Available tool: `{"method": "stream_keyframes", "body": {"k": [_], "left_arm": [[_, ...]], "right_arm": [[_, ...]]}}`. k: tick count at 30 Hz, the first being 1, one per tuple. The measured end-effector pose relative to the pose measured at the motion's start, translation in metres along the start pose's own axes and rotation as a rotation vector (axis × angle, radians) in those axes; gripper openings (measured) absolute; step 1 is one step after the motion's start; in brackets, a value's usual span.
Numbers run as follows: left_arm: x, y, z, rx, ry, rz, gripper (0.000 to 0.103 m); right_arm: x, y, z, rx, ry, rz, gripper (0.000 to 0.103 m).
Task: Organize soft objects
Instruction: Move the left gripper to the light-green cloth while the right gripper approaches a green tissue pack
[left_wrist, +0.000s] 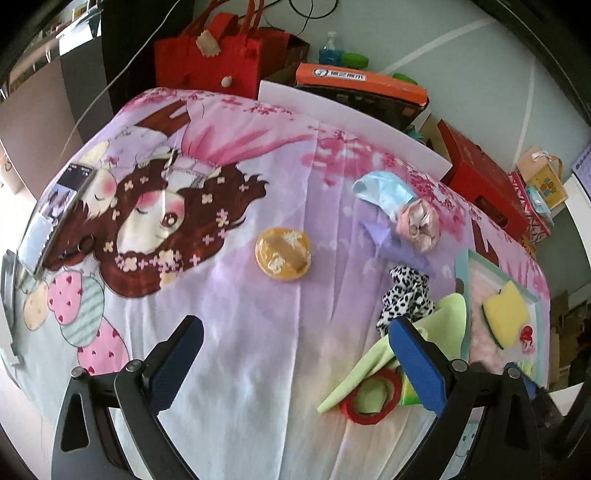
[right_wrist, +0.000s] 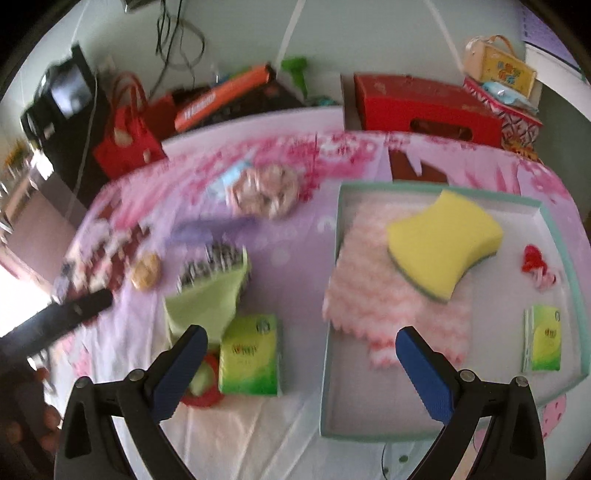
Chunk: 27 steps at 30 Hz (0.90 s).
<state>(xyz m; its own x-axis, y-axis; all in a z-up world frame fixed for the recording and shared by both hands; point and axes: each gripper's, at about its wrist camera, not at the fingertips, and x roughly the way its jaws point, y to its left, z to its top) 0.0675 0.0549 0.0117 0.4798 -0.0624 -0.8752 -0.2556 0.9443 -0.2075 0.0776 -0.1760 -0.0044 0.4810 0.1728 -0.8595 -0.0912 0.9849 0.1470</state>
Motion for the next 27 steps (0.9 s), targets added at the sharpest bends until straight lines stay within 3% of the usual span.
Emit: {"method": "stream_keyframes", "body": {"k": [10,18,27], "left_arm": [[0.015,-0.003,-0.014,-0.016,0.084,-0.098,0.1],[0.023,-0.026,-0.019,0.073,0.106,-0.099,0.097],[0.04,-0.039,-0.021,0.121,0.163,-0.127,0.066]], "right_arm": [[0.012,0.011,-0.019,-0.065,0.082,-0.042,0.103],[0.015,0.01,-0.018,-0.053,0.101,-0.056,0.103],[0.013,0.01,-0.018,-0.053,0.099,-0.034,0.103]]}}
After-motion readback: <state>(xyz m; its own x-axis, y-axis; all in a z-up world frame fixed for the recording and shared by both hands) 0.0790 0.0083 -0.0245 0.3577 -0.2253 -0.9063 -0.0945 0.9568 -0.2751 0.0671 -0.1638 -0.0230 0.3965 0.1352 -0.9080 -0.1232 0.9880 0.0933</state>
